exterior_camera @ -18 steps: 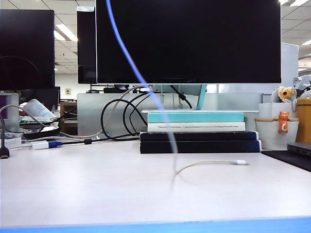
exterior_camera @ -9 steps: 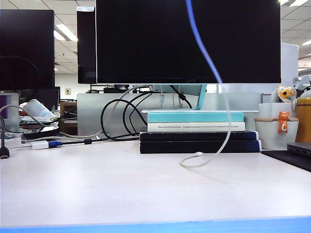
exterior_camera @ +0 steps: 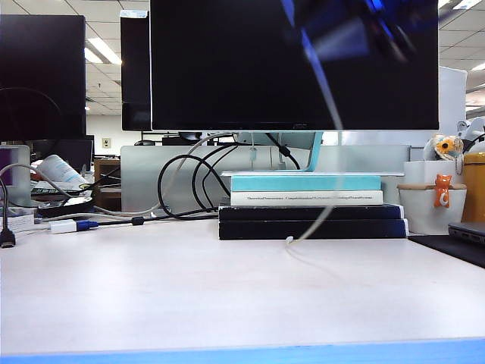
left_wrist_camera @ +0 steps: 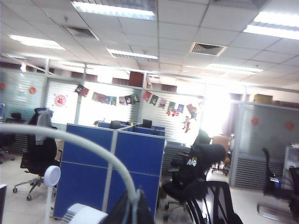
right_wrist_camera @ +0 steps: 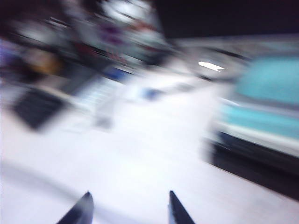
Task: Unfold the white charging cable into a straight cable.
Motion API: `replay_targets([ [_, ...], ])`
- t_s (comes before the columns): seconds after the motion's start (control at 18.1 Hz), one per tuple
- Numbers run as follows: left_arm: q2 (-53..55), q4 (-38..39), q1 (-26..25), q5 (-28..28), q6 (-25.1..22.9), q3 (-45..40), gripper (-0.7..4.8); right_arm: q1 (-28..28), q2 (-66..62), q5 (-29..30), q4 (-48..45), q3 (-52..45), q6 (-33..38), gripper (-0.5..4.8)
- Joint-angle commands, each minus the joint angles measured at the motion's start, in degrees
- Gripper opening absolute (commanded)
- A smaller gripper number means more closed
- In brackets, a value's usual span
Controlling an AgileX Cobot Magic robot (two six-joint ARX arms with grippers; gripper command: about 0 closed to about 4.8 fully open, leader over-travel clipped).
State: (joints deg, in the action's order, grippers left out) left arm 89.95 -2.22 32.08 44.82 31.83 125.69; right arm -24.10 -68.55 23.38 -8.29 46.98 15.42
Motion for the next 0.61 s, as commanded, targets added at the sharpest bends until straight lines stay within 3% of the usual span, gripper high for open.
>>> replay_targets([
  [0.06,-3.3,1.9,-1.7,3.0,-0.1,0.2,-0.05,0.0,0.3,-8.6,1.4,0.2,-5.3,2.07],
  [0.22,-5.7,7.6,-1.7,3.0,-3.6,0.2,-0.05,0.4,0.3,-9.4,0.9,0.2,-5.4,1.8],
  [0.28,-5.8,9.6,-1.9,3.0,-4.5,0.2,-0.05,0.4,0.8,-6.2,0.7,0.2,-5.4,2.11],
  [0.33,-5.8,11.0,-1.9,2.4,-5.9,0.2,-0.05,0.4,1.4,0.7,-0.7,0.2,-4.2,2.65],
  [0.39,-5.7,13.8,-1.9,0.6,-9.8,0.2,-0.05,0.4,2.2,12.1,-4.4,0.2,-0.1,2.85],
  [0.44,-5.7,15.6,-1.9,-0.8,-11.7,0.2,-0.05,0.4,2.8,18.4,-7.0,0.2,2.5,2.86],
  [0.5,-5.7,18.4,-1.9,-2.8,-13.9,0.2,-0.05,0.4,4.1,26.0,-11.6,0.2,6.7,3.39],
  [0.61,-5.2,20.3,-1.9,-3.6,-15.0,0.2,-0.05,0.4,6.3,30.3,-19.4,0.2,13.0,4.79],
])
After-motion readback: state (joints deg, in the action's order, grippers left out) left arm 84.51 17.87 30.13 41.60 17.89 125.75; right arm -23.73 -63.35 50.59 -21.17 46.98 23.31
